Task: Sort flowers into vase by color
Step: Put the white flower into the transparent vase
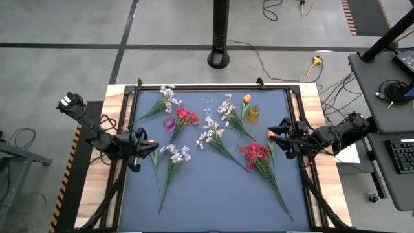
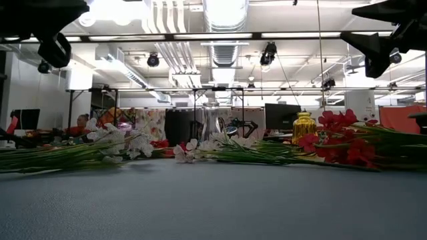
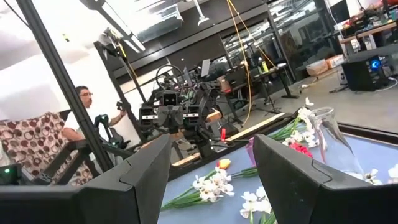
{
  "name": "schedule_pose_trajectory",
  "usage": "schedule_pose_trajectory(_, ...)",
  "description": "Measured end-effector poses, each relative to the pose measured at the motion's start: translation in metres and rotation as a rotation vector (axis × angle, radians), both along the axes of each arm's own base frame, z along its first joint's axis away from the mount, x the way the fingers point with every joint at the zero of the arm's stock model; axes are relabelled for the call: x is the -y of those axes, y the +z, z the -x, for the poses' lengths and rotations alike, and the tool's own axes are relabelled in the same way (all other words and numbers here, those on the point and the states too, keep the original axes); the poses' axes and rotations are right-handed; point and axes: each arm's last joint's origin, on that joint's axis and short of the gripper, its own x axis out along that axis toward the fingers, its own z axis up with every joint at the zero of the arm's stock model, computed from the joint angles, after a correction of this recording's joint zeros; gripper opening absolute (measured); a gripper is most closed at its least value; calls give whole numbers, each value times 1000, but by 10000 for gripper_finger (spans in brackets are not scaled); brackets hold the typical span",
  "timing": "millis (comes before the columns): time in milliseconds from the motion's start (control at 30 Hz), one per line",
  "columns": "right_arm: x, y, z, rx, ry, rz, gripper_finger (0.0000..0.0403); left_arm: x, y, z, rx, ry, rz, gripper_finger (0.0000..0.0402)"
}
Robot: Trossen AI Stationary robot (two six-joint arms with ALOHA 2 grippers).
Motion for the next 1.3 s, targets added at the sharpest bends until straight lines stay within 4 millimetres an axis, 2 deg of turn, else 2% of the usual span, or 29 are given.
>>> schedule_pose_trajectory(233, 0, 0, 0, -22, -41, 119, 221, 4, -3, -3, -18, -20, 0, 0)
schedule_pose_trajectory(433, 2, -1, 0, -21, -93, 20, 221, 3, -4, -10, -8, 30, 11, 0)
schedule_pose_trajectory(667, 4, 2, 1, 3, -138, -7, 221, -1, -5, -21, -12, 111, 7, 0)
schedule_pose_trajectory(733, 4, 4, 1, -4, -139, -3, 221, -1, 3, -24, -4, 139, -21, 0)
schedule_pose_trajectory(867, 5, 12, 0, -28, -202, -1, 221, 2, 20, -30, -37, 185, -187, 0)
schedule_pose_trajectory(1000, 3, 29, -7, -73, -244, 24, 221, 5, 43, -35, -80, 237, -335, 0)
schedule_pose_trajectory(1133, -3, 49, -21, -165, -243, 69, 221, 8, 60, -41, -240, 264, -385, 0)
schedule_pose_trajectory(1300, -16, 67, -51, -399, -264, 122, 221, 7, 76, -51, -460, 327, -357, 0)
